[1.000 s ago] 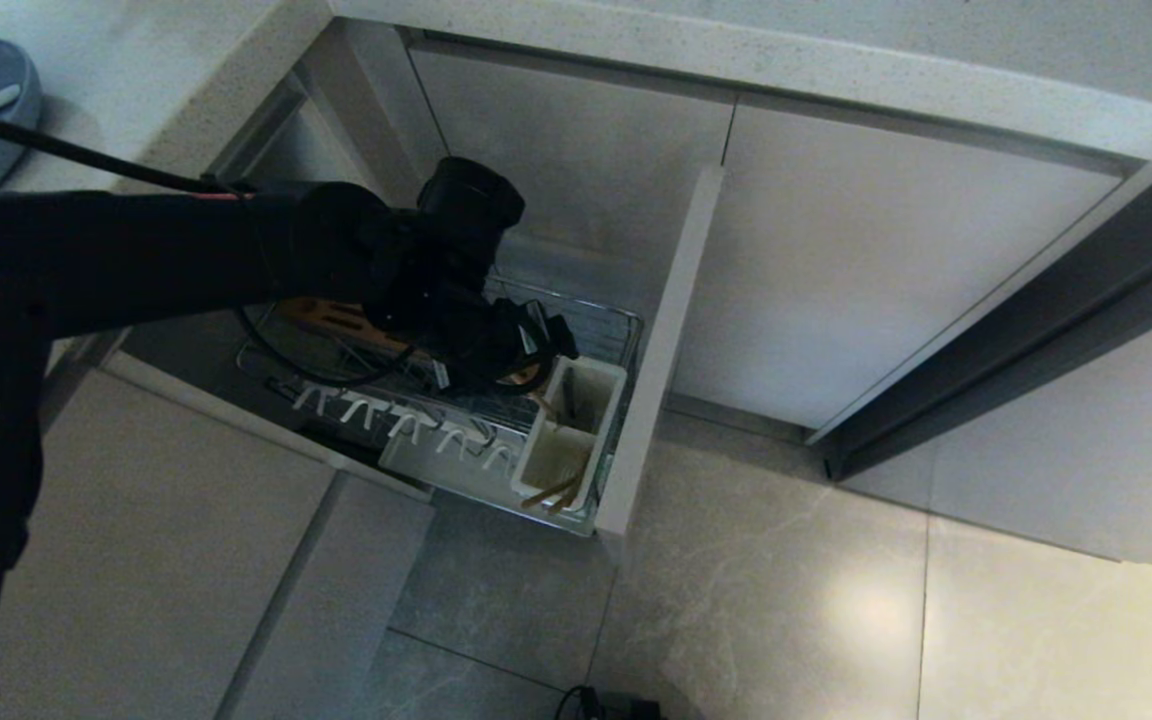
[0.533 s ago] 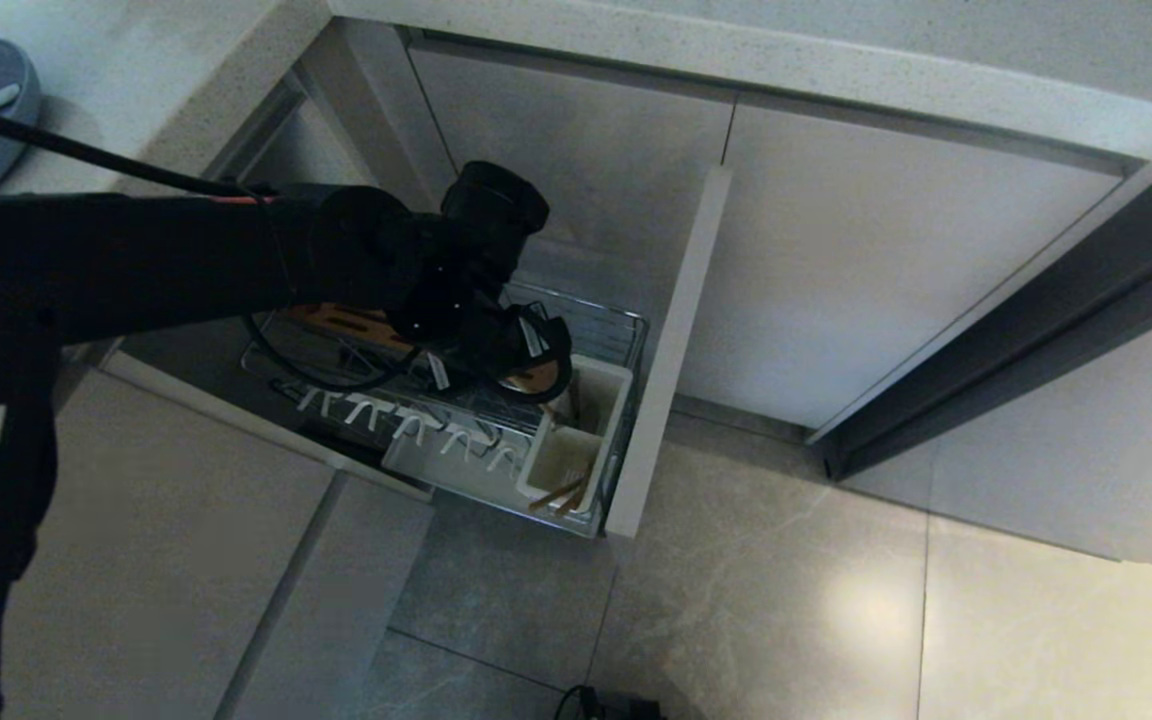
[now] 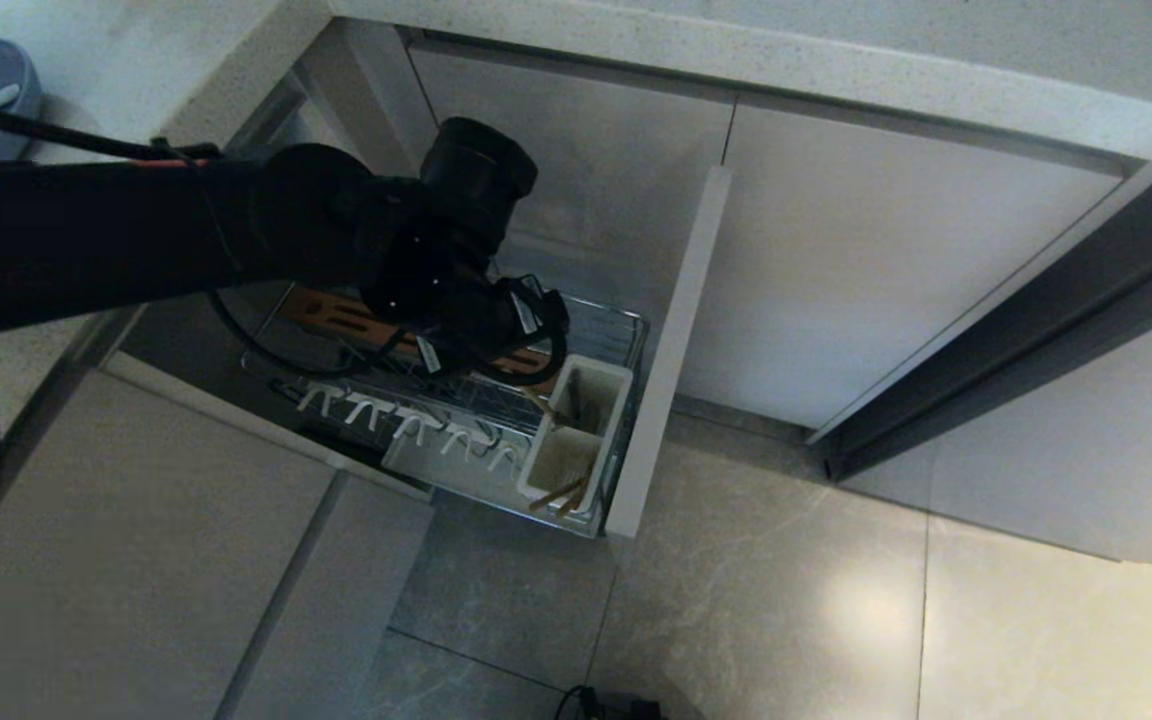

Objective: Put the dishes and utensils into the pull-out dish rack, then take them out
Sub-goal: Take the chopsticks out of the cupboard

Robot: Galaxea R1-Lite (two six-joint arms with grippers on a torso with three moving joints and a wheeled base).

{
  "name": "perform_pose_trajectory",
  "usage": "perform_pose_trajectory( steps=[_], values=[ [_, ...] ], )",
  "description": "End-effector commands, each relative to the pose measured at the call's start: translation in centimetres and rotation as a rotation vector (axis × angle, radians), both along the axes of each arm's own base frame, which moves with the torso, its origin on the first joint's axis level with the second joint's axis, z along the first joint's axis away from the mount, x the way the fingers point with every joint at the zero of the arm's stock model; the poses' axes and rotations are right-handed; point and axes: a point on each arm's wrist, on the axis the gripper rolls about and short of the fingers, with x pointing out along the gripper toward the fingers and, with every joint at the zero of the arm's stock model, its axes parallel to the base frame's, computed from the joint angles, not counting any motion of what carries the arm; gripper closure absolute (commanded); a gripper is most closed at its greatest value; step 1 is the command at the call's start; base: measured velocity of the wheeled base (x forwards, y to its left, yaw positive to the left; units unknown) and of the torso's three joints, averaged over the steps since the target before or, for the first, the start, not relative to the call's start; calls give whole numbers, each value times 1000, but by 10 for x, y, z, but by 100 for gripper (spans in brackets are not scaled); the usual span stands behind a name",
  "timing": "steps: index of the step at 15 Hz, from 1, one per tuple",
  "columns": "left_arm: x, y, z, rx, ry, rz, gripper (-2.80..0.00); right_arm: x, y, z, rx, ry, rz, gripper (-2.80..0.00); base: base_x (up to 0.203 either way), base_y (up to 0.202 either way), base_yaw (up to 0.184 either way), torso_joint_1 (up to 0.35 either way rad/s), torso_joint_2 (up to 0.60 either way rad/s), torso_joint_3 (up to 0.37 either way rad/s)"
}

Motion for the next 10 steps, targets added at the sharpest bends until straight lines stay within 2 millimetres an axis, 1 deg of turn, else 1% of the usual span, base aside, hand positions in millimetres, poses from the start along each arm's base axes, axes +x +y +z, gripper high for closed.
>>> perform_pose_trajectory(
  steps=[1, 4, 6, 8, 10],
  values=[
    [-6, -7, -3, -16, 18, 12, -280, 0, 0, 0, 1, -1, 0, 0, 0, 0, 0, 0, 0, 0],
    [-7, -22, -13, -13, 28, 40, -280, 0, 0, 0, 0, -1, 0, 0, 0, 0, 0, 0, 0, 0],
    [-6, -28, -20, -20, 35, 59, -280, 0, 0, 0, 0, -1, 0, 0, 0, 0, 0, 0, 0, 0],
    [2, -33, -32, -3, 40, 76, -280, 0, 0, 0, 1, -1, 0, 0, 0, 0, 0, 0, 0, 0],
    [9, -34, -37, 0, 18, 103, -280, 0, 0, 0, 1, -1, 0, 0, 0, 0, 0, 0, 0, 0]
  ],
)
